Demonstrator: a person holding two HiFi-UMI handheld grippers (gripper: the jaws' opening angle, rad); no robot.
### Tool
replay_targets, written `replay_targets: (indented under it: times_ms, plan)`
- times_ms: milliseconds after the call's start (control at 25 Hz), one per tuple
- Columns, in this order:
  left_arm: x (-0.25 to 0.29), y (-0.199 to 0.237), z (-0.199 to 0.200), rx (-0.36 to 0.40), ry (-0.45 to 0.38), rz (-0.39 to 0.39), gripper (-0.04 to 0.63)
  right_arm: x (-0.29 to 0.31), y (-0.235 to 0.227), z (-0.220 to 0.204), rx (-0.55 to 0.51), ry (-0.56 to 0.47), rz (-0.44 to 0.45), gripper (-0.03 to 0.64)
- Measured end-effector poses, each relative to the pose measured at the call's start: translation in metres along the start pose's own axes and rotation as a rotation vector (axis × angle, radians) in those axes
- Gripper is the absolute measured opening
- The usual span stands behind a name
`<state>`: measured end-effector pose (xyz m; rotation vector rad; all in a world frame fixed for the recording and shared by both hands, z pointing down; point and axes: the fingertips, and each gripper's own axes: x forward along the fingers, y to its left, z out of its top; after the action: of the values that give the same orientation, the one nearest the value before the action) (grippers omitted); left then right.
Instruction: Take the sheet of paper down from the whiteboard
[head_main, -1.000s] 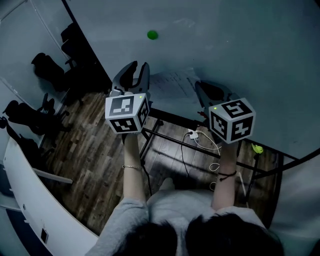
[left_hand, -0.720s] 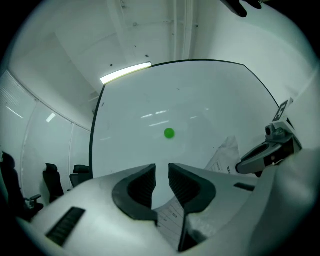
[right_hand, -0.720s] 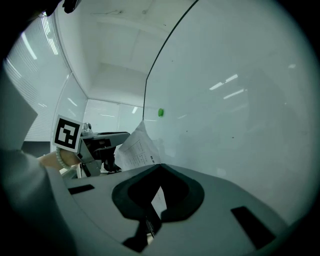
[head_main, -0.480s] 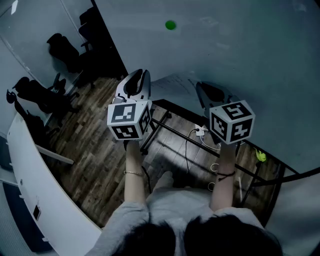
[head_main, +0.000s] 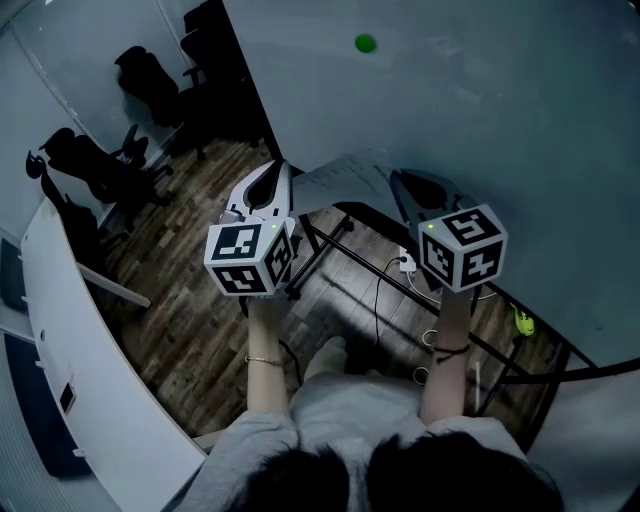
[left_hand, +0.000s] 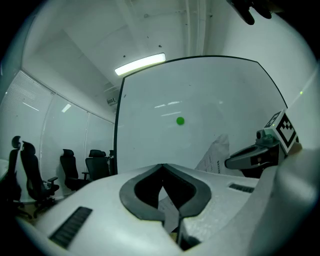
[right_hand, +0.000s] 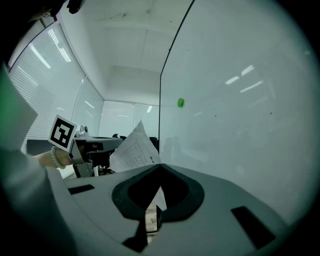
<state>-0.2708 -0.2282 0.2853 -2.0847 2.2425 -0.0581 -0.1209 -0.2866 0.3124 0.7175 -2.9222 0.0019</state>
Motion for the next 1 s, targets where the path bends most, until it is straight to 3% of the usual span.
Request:
replay_targets:
  times_ms: [600,1000]
  plan:
    - [-0.048,0.009,-0.049,-0.093,0.08,0.082,0.005,0.016,0.026,-0.036,0.024,0.067,0.092,0.0]
    - [-0.045,0.005,-0.062,-0.096,0.11,0.088,0.005,0.021,0.024,-0.038,0.018,0.054,0.112,0.0]
